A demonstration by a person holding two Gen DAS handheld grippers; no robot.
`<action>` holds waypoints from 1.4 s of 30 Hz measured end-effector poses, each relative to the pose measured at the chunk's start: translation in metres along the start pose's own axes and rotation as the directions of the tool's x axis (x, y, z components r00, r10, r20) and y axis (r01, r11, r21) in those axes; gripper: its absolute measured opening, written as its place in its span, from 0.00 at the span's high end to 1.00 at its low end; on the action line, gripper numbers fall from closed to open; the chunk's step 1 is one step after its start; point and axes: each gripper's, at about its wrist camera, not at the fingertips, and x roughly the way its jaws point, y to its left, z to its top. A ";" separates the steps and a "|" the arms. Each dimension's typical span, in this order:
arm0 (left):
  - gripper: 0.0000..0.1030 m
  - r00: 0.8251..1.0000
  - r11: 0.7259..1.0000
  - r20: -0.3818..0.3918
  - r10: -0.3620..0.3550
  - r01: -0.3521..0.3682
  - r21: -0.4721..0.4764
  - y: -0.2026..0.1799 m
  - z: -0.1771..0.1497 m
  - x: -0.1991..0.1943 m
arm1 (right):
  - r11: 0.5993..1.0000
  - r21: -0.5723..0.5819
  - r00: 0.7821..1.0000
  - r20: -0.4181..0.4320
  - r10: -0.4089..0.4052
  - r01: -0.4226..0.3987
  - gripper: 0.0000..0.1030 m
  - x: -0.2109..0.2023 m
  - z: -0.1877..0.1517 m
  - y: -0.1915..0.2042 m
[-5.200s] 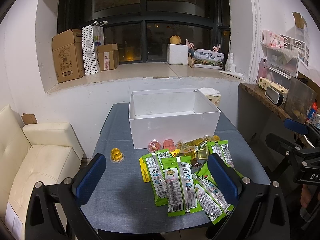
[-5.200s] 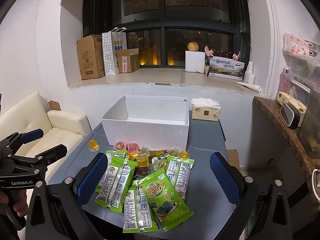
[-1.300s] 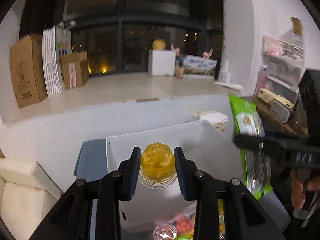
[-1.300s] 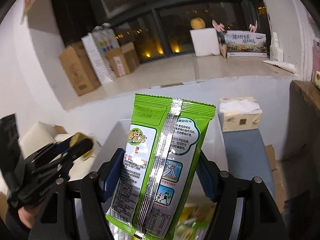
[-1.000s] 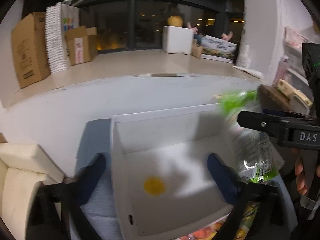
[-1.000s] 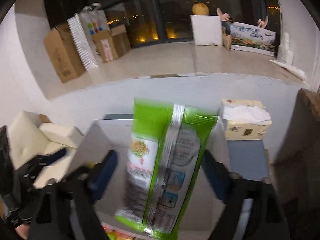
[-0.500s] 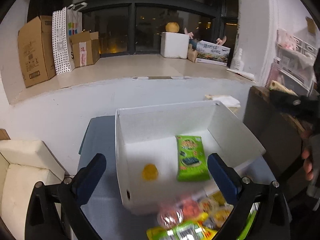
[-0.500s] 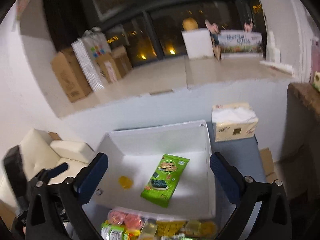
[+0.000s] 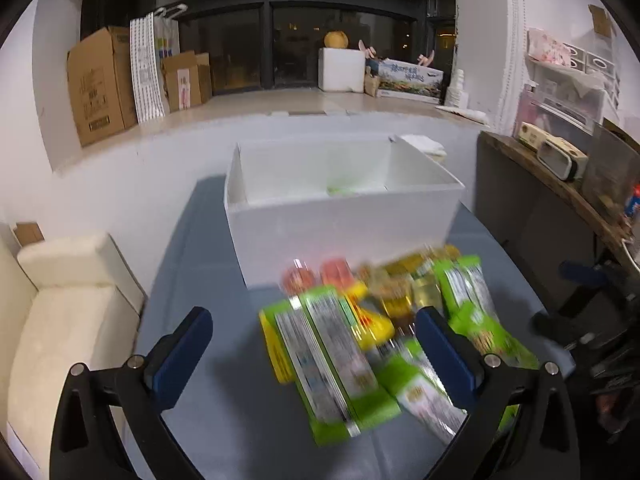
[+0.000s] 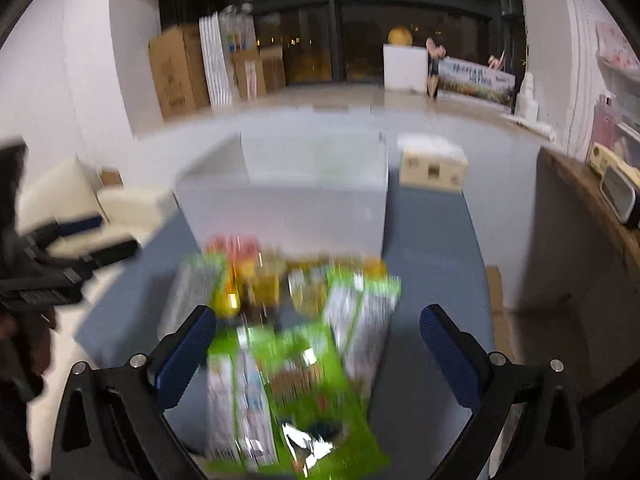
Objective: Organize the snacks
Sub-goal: 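Grasp another green seaweed packet from the pile with the right gripper, then grasp a green stick-snack packet with the left gripper while the right gripper drops its packet into the box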
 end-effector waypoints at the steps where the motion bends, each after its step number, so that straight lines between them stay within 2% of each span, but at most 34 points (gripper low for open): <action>1: 0.00 1.000 1.000 -0.005 -0.003 0.003 -0.011 -0.001 -0.005 -0.002 | 1.000 -0.005 1.000 -0.018 0.007 -0.007 0.00 0.004 -0.010 0.000; 5: 0.00 1.000 0.999 -0.029 -0.012 0.011 -0.031 -0.006 -0.025 -0.009 | 0.999 -0.033 0.997 -0.068 -0.031 0.029 0.00 0.017 -0.034 0.003; 14: 0.00 0.996 0.999 -0.090 -0.026 0.022 -0.046 -0.008 -0.051 -0.004 | 0.998 -0.046 0.982 -0.180 -0.057 0.049 0.00 0.067 -0.053 -0.002; 17: 0.00 0.994 0.998 -0.104 -0.032 0.026 -0.060 -0.005 -0.054 0.001 | 1.000 0.012 0.984 -0.176 -0.006 0.008 0.00 0.070 -0.055 -0.010; 19: 0.00 0.993 0.997 -0.113 -0.033 0.026 -0.068 -0.004 -0.055 0.006 | 0.999 0.043 0.985 -0.170 0.026 -0.019 0.07 0.069 -0.057 -0.015; 20: 0.00 0.992 0.997 -0.119 -0.035 0.027 -0.071 -0.004 -0.056 0.009 | 0.999 0.046 0.985 -0.171 0.031 -0.023 0.22 0.068 -0.058 -0.016; 22: 0.00 0.991 0.997 -0.128 -0.038 0.028 -0.075 -0.004 -0.057 0.014 | 0.999 0.037 0.986 -0.169 -0.007 0.014 0.38 0.066 -0.057 -0.016; 23: 0.00 0.990 0.996 -0.135 -0.042 0.032 -0.079 -0.004 -0.058 0.017 | 0.999 0.051 0.985 -0.170 -0.003 0.011 0.50 0.065 -0.058 -0.018; 24: 0.00 0.989 0.996 -0.138 -0.047 0.036 -0.083 -0.005 -0.058 0.020 | 0.998 0.070 0.987 -0.163 0.014 -0.003 0.53 0.062 -0.057 -0.020; 28: 0.00 0.987 0.996 -0.148 -0.055 0.043 -0.083 -0.007 -0.057 0.026 | 0.997 0.073 0.990 -0.136 0.025 -0.015 0.55 0.051 -0.053 -0.020; 32: 0.00 0.986 0.995 -0.157 -0.063 0.050 -0.088 -0.009 -0.053 0.037 | 0.996 0.082 0.994 -0.098 0.055 -0.047 0.81 0.038 -0.044 -0.017; 38: 0.00 0.982 0.993 -0.180 -0.061 0.041 -0.109 -0.008 -0.053 0.053 | 0.987 0.122 0.990 -0.088 0.111 -0.100 0.85 0.036 -0.043 -0.023; 42: 0.00 0.981 0.992 -0.186 -0.060 0.038 -0.118 -0.006 -0.054 0.060 | 0.984 0.147 0.993 -0.044 0.108 -0.101 0.85 0.023 -0.036 -0.025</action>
